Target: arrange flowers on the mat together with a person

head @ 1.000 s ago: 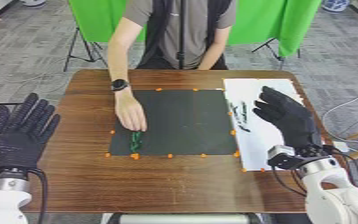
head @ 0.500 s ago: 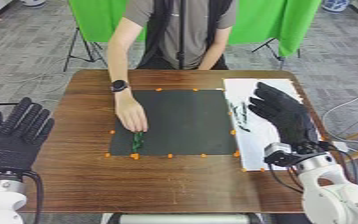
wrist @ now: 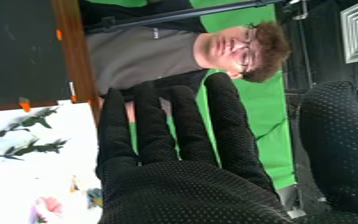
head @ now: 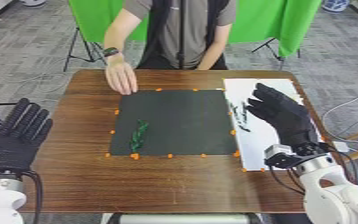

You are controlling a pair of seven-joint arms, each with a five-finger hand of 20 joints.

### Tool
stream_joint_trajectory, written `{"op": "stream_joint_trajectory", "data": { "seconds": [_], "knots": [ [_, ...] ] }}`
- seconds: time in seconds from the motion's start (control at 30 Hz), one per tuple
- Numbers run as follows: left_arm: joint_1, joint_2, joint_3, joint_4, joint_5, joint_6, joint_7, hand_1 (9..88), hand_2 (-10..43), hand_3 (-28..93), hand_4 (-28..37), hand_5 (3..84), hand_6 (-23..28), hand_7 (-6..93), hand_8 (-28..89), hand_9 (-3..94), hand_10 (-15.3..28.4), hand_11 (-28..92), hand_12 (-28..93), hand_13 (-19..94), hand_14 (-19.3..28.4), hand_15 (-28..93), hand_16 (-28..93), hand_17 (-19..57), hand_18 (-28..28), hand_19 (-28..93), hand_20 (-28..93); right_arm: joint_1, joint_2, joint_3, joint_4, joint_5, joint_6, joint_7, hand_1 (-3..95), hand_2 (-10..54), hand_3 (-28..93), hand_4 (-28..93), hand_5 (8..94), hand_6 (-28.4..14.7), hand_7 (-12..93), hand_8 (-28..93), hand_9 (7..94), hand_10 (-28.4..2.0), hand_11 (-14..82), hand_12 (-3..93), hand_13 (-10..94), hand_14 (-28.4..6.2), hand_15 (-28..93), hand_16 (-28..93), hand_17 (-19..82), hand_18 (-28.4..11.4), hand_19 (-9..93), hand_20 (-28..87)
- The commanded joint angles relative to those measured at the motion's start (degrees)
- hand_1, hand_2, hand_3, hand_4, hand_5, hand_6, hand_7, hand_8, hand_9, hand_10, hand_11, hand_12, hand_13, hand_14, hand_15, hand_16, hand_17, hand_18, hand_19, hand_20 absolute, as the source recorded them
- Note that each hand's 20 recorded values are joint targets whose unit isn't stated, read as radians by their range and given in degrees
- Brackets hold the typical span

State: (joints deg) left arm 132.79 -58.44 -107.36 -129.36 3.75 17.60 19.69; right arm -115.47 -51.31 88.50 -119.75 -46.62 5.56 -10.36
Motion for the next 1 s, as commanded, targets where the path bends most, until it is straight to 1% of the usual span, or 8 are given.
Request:
{"op": "stream_joint_trajectory", "data": {
  "seconds": [0.03,0.17,0.27,0.47,0.73,0.87,0.93,1.0],
  "knots": [
    [0.9,-0.29,-0.93,-0.19,-0.25,0.62,0.94,21.6,15.3,74,-28.3,44.6,8.8,10.9,-9,34.1,14.3,15,6,21,12.5,22,-8,-6.3,10.4,30,8,2.4,1.0,-1.4,0.0,-0.2,1.2,0.6,14.7,12.1,79,-20,40.5,-2.8,12,-9,36.2,-13.1,3.1,12.8,30,-14.1,7,21,7,-16.4,33,10],
    [0.8,-0.34,-0.93,-0.12,-0.20,0.28,0.91,21.5,15.3,74,-28.3,44.8,8.7,11.0,-9,34.3,14.3,15,6,22,12.5,22,-8,-6.3,10.4,31,8,1.2,1.5,0.1,-0.3,-1.9,3.0,0.8,14.8,12.2,78,-20,40.5,-2.9,12,-9,36.2,-13.0,3.2,12.7,30,-14.1,7,21,7,-16.4,33,10],
    [0.6,-0.32,-0.41,0.03,-0.41,0.32,0.73,21.6,15.4,74,-28.3,44.8,8.7,11.0,-9,34.4,14.3,15,6,22,12.5,22,-8,-6.3,10.4,30,8,-0.5,2.2,2.2,-0.9,-8.8,8.0,2.1,15.9,10.2,79,-19,39.8,-3.2,12,-9,35.0,-13.6,2.8,12.8,29,-14.0,7,20,7,-16.4,33,11],
    [0.5,-0.25,-0.19,0.23,-0.24,-0.27,0.67,21.6,15.5,74,-28.3,44.8,8.8,10.9,-9,34.4,14.3,15,6,22,12.5,22,-8,-6.2,10.4,31,8,-4.4,3.4,7.5,-2.8,-36.7,15.9,16.0,18.3,4.0,78,-19,34.4,-4.8,11,-8,28.4,-16.7,1.0,14.1,21,-14.6,3,22,4,-14.8,33,10],
    [1.1,-0.49,-0.36,-0.11,-0.25,-0.18,1.25,21.6,15.5,74,-28.3,44.8,8.7,10.9,-9,34.5,14.4,15,6,22,12.7,23,-8,-6.2,10.4,31,8,-10.6,5.6,12.5,-5.1,-64.8,13.6,33.9,22.9,-2.8,76,-19,31.8,-5.8,10,-8,27.1,-17.5,0.5,15.0,20,-15.4,5,23,4,-14.9,41,11],
    [0.9,-0.47,0.11,-0.07,-0.47,0.00,0.91,21.6,15.6,74,-28.3,44.8,8.7,11.0,-9,34.5,14.4,15,6,22,12.8,23,-8,-6.1,10.4,30,8,-10.0,8.1,11.1,-4.7,-81.9,6.1,45.9,24.1,-7.3,74,-21,31.8,-5.9,9,-8,26.5,-17.9,0.0,15.3,19,-15.8,7,22,4,-15.1,42,10],
    [0.7,-0.42,0.38,0.06,-0.40,-0.04,0.90,21.6,15.6,74,-28.3,44.8,8.8,10.9,-9,34.6,14.4,15,6,22,12.9,23,-8,-6.1,10.4,31,8,-9.9,9.1,10.0,-4.1,-85.4,6.4,49.3,24.4,-9.1,75,-23,34.1,-5.9,10,-8,29.2,-18.0,1.5,16.6,20,-15.8,13,22,5,-15.6,44,10],
    [0.9,-0.60,0.37,0.02,-0.44,-0.03,0.99,21.6,15.6,74,-28.3,44.9,8.8,11.0,-9,34.6,14.4,15,6,22,13.1,23,-8,-6.1,10.4,31,8,-9.3,9.4,9.2,-3.5,-85.8,6.3,51.4,25.0,-9.5,75,-26,38.1,-5.6,11,-9,34.5,-18.1,7.4,19.8,23,-15.9,25,24,6,-16.2,47,11]
  ]
}}
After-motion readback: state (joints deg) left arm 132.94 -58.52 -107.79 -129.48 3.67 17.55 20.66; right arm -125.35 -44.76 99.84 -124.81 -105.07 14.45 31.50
